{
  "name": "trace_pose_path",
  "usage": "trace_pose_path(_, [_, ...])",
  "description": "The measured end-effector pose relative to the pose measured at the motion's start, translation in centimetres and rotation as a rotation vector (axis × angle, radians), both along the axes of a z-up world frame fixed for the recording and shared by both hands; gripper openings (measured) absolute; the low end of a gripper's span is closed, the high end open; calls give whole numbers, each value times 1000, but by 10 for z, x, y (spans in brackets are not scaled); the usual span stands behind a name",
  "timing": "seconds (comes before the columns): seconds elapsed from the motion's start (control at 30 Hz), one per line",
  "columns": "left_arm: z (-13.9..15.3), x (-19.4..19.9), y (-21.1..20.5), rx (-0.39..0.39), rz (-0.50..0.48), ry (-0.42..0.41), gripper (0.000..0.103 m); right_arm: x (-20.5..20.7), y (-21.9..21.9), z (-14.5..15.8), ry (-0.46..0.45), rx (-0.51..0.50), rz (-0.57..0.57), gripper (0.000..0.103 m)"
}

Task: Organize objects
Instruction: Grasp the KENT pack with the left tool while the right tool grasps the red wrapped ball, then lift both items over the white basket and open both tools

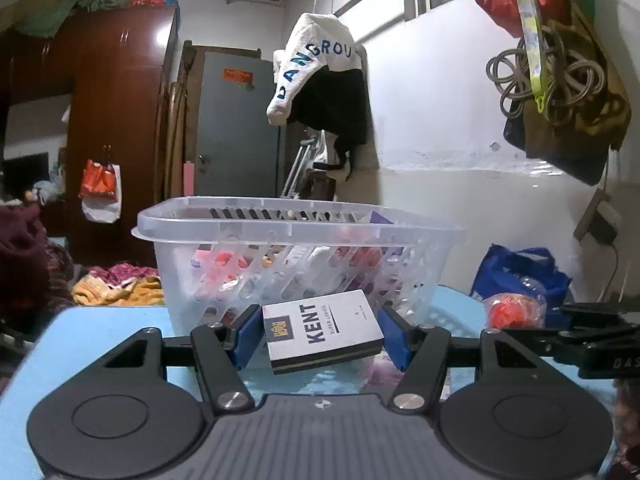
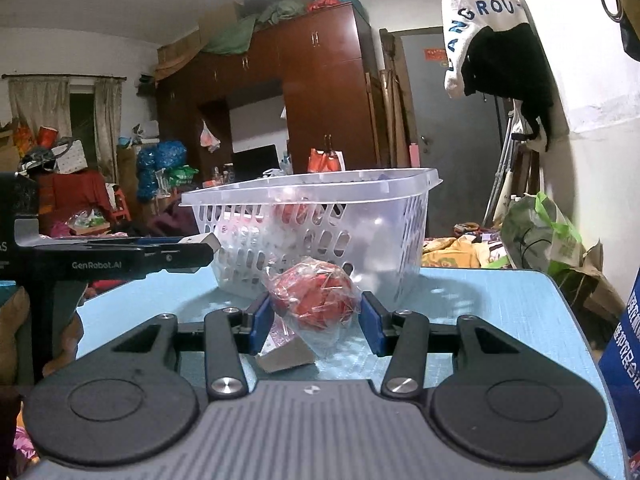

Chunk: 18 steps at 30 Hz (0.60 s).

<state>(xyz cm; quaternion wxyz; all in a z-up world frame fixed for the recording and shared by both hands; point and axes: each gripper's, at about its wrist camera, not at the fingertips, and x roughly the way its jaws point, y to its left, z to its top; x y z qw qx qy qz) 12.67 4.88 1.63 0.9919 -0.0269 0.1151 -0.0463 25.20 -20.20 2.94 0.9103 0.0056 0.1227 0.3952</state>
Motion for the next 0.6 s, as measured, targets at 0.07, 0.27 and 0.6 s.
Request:
trace_pose_path(0.07, [-1,-2,0,-3,-6,-5,66,0,0,0,-1,0,3,50])
trace_pose_path(0.27, [-1,-5,0,-11,-28,-37,66,-6,-2,-1,-27,12,-50,50])
trace_pose_path(0.6, [70,-12,17,-74,-32,-230,66,-30,21,71,-209,68,-45,51])
